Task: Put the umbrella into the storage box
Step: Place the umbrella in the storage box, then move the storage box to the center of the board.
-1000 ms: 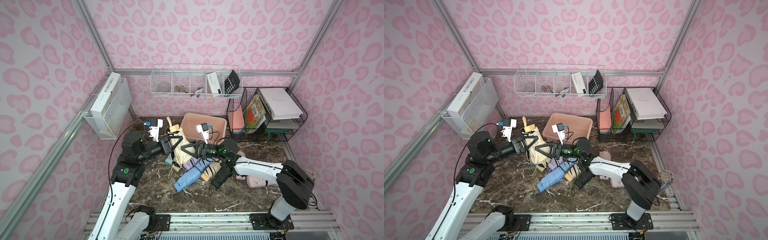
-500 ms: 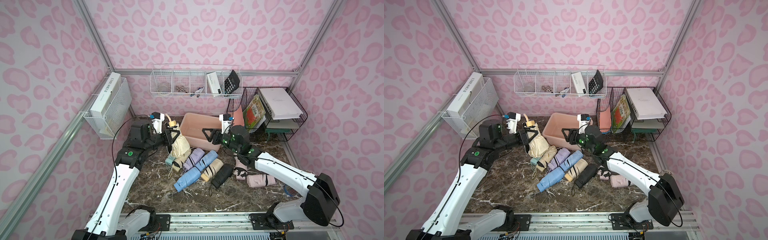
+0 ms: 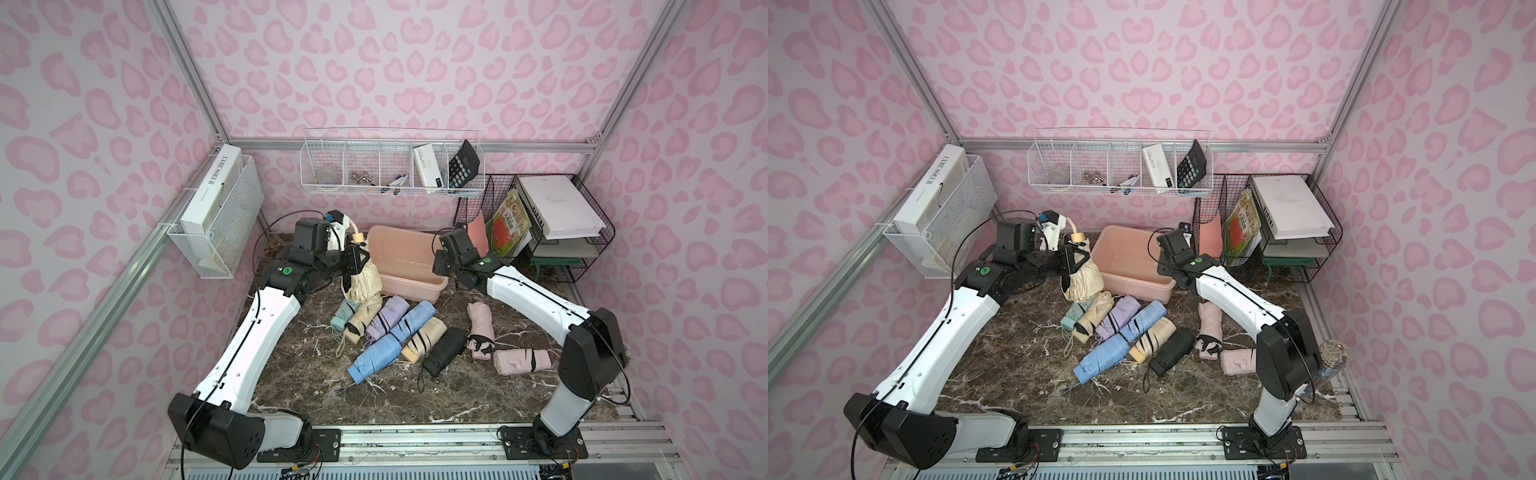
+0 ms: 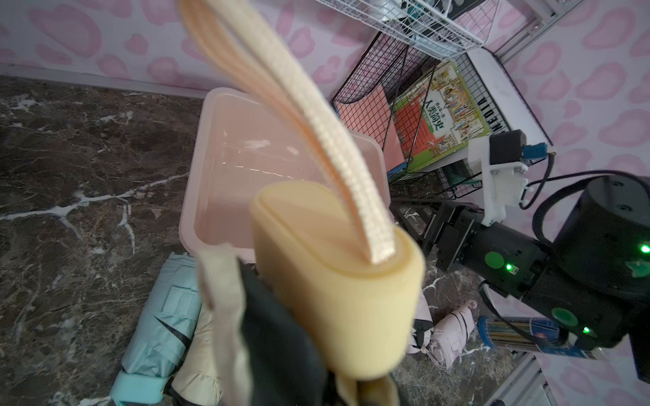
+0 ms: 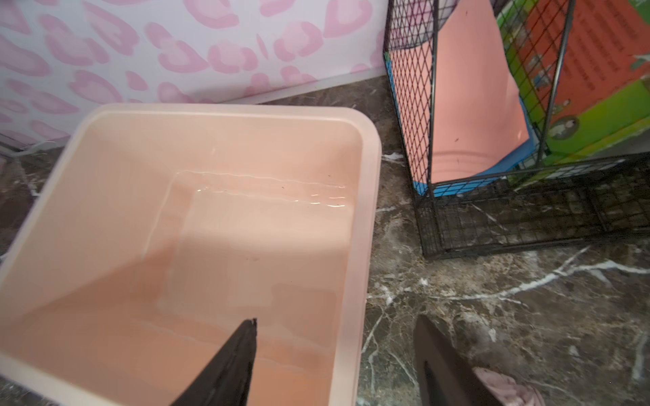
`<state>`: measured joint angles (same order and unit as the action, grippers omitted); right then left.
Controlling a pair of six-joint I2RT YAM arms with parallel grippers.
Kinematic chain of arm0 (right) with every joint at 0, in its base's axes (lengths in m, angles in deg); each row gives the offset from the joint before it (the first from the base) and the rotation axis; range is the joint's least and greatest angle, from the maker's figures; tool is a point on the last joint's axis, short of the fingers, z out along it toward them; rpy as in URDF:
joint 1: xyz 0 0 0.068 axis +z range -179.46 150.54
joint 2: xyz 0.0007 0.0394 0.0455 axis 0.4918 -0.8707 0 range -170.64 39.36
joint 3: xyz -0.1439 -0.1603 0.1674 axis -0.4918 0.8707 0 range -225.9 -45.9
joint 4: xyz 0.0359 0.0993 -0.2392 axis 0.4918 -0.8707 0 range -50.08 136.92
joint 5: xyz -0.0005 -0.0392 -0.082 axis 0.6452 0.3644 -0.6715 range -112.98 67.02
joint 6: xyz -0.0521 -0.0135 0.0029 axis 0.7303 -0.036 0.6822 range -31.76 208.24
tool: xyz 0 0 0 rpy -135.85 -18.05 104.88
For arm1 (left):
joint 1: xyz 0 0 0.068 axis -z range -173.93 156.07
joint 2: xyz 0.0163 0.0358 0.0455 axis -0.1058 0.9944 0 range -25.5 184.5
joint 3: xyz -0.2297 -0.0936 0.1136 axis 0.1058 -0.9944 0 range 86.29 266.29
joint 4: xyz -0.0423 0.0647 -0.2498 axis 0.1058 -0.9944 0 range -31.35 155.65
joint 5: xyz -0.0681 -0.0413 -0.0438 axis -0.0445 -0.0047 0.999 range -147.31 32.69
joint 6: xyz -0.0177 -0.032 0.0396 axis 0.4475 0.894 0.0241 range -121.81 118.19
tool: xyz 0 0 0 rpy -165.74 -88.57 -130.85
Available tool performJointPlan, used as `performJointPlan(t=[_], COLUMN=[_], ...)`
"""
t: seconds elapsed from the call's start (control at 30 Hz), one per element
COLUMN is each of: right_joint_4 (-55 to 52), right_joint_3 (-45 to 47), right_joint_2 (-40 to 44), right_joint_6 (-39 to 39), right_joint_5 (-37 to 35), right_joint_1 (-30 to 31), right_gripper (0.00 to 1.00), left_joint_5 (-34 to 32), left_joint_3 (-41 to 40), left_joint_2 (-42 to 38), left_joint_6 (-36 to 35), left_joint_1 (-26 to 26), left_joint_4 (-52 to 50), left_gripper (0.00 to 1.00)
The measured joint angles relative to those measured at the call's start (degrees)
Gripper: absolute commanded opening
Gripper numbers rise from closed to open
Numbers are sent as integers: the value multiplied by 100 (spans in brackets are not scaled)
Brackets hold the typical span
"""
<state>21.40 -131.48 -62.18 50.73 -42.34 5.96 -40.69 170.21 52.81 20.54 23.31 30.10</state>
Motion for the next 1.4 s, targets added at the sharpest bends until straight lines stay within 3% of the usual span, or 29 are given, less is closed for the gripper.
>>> performJointPlan(t=[0.13,0.4,0.67,1.4], right_joint_4=[-168,-402,-577,-590], right_joint_3=[-256,-925,-1012,13], right_joint_2=[-348,-1069,-1215,-306], right_joint_6=[4,157,306,778], right_joint_5=[72,332,417,691], right_joint_1=[-162,-439,-474,-262], right_gripper=[54,28,9,2], left_joint_5=[-140,-365,-446,-616], left_joint_3=[271,649,894,1246], left_joint_2=[291,807,1132,1547], left_joint_6=[-42,-74,-90,-151], left_joint_1=[79,181,264,782], left_joint_4=[-7,-9,-11,-463], left_gripper=[0,0,0,0])
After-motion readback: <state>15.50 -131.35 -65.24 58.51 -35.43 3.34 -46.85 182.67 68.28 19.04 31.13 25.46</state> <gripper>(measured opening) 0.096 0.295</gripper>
